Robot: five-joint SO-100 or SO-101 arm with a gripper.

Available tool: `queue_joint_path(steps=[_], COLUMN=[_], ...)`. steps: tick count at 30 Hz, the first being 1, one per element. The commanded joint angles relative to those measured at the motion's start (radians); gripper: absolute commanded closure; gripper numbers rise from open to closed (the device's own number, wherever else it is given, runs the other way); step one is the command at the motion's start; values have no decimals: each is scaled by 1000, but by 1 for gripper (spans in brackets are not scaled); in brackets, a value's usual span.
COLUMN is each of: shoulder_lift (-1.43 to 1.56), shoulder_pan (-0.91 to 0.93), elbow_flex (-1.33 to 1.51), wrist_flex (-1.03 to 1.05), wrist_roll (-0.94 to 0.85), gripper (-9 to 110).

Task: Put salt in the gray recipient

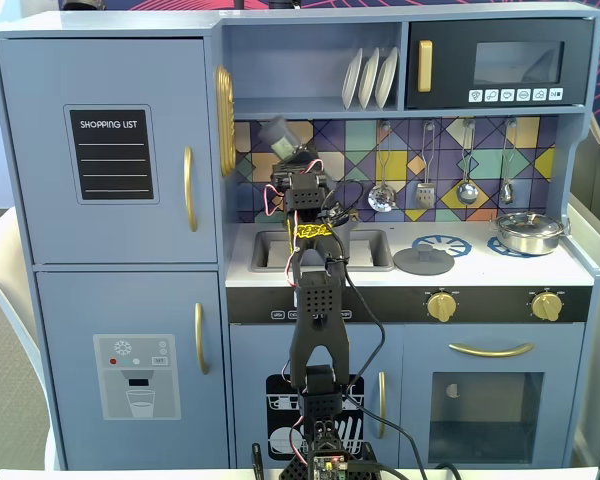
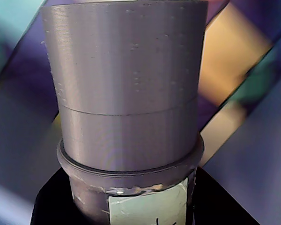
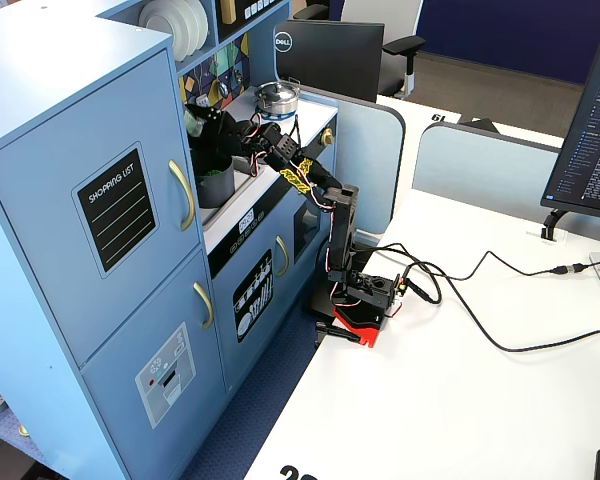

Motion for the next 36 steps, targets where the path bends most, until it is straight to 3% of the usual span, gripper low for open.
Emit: queue_joint_path(steps=[1,6,10,13,16,23,28,33,36], shoulder_lift=[0,11,106,107,94,26,25,49,34], shoulder_pan=[-2,-14,-26,-32,-23,25,17,-9,-5], elbow_flex=[-118,-92,107,114,91,-44,-37,58,20], wrist_flex=[186,141,-199,-282,-239,163,109,-270,-249], wrist_roll=[46,31,-63,-89,-72,51,34,-207,-376], gripper=[101,101,101,101,101,101,101,101,101])
